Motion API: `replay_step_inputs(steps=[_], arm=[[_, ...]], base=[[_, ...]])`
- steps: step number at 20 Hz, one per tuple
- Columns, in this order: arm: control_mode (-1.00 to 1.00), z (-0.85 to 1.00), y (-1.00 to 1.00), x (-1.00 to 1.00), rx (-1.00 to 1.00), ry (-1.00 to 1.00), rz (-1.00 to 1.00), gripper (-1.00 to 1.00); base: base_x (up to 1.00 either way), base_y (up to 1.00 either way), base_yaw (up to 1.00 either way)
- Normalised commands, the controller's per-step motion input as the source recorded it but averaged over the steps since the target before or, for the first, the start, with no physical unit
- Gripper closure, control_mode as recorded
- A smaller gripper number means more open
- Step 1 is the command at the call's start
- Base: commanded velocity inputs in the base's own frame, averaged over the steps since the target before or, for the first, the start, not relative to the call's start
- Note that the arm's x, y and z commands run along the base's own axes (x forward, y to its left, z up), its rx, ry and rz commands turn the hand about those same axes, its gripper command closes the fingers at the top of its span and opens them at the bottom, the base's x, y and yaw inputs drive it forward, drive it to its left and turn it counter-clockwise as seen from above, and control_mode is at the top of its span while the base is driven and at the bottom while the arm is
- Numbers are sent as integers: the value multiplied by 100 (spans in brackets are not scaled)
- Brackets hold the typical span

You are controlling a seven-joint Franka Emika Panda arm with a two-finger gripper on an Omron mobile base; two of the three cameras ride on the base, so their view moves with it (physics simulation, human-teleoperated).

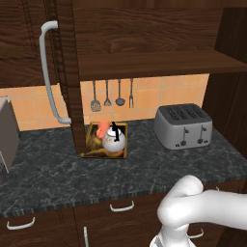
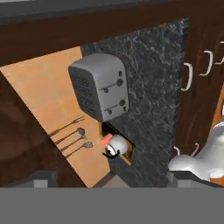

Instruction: Pick the kettle from the counter and place it on the tray. Then pick the mug from the cabinet and place it on the tray. Then close the cabinet doors.

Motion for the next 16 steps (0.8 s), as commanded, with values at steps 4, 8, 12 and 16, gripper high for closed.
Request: replay_step_inputs(steps=[4, 8, 12, 16], arm=[[-100, 14, 98, 47, 0, 5, 0, -100], [-100, 0, 85, 76, 0, 0, 0, -100], [-100, 0, 70, 85, 3, 0, 0, -100], [-100, -3, 70, 87, 4, 0, 0, -100]], base=[[0, 0, 0], [0, 0, 0], [0, 0, 0], [0, 0, 0]])
